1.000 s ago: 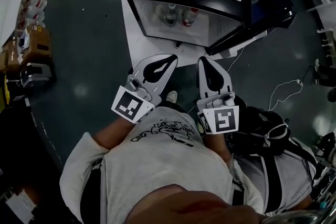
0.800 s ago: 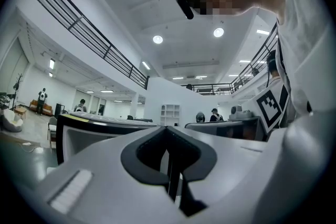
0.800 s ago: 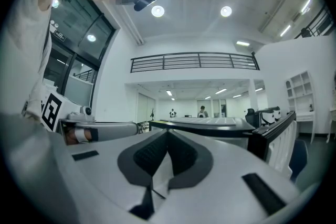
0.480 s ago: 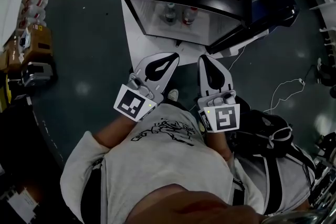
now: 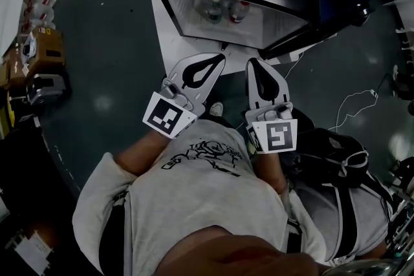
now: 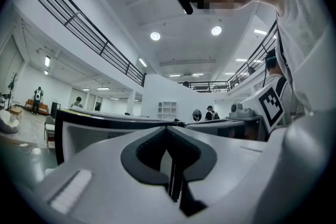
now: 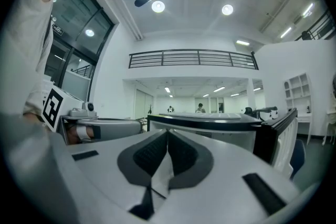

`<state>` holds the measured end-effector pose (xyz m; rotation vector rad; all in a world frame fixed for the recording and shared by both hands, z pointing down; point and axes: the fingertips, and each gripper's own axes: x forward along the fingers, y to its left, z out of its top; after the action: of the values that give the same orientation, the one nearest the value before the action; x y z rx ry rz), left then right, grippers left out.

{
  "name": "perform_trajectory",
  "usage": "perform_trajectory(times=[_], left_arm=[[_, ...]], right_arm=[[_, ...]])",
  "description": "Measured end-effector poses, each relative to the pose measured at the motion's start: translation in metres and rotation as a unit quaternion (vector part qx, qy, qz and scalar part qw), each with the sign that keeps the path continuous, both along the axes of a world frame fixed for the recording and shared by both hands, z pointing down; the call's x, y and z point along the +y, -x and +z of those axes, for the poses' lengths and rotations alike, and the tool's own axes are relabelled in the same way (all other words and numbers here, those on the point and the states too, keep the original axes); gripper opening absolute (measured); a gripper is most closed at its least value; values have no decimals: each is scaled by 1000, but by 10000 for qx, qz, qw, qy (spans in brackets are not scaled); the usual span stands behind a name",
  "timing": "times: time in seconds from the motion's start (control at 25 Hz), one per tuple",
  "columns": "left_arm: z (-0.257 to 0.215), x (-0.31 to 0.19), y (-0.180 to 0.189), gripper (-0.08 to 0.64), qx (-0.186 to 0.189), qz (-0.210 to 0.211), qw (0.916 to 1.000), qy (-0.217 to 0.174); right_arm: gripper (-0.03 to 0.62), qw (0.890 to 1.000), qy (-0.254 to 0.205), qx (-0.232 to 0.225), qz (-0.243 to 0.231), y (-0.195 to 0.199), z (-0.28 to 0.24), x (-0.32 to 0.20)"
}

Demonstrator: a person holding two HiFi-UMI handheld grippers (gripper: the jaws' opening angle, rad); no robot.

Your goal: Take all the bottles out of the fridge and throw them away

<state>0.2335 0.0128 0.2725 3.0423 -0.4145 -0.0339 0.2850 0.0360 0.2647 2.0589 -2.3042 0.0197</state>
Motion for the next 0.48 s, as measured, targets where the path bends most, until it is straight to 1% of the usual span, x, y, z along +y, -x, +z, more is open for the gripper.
perform_trajectory(times=[0.28,0.48], left_arm=[[18,-12,-5,9,-111,4,9999,-31],[34,-19,-9,9,-163,93,9998,47]], right_arm=[[11,9999,117,-7,10,-3,19,-14],[11,9998,212,31,17,-7,33,-23]])
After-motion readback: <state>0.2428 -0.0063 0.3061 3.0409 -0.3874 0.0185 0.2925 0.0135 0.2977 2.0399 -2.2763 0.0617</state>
